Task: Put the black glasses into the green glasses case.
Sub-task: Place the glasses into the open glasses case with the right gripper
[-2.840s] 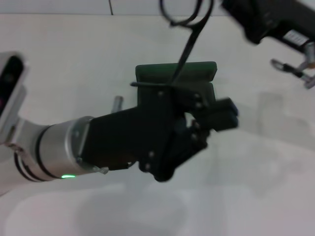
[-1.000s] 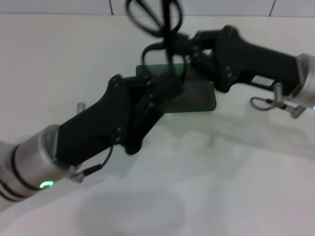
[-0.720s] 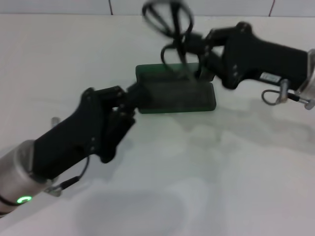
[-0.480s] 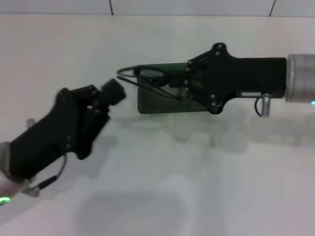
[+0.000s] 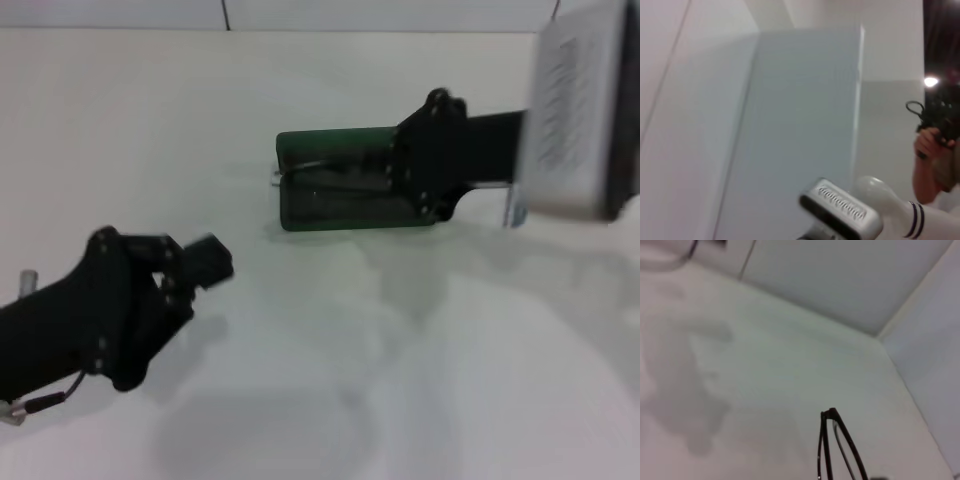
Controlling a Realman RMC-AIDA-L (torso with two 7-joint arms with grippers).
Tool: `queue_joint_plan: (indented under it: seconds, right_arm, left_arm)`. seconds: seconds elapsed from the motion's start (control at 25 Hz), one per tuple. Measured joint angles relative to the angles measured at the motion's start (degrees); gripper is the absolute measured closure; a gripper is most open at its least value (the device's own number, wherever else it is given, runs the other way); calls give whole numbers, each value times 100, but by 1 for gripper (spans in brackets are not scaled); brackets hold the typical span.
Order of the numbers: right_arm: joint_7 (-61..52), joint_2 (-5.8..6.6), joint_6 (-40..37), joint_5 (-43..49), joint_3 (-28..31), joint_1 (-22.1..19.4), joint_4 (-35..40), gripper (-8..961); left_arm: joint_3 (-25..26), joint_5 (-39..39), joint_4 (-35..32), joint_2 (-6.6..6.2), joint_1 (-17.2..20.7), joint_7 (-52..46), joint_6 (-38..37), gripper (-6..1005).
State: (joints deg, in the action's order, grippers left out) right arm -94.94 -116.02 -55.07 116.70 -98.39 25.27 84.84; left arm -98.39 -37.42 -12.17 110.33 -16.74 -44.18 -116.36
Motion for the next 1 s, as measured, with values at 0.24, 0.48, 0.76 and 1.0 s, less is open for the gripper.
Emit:
queue_joint_plan:
  seconds: [0.24,0.48,0.76,1.0]
  right_arm:
    - [-969,-17,1022,1667,-1078,166,-52,919]
    - [-1712,-17,1594,2694,-1570,369,-287,919]
    - [-1887,-17,1987,2894,-1646,387,-564,919]
    - [-2217,-17,2173,2912,-1674,641,-1003,919]
  left_arm:
    - [41,-84,53,3,-113,20,0,942]
    - [102,-89,56,15,-102,2,1,942]
    - [279,-66,65,7,-15,-25,6,942]
    - [488,-61,58,-8,143,-35,8,942]
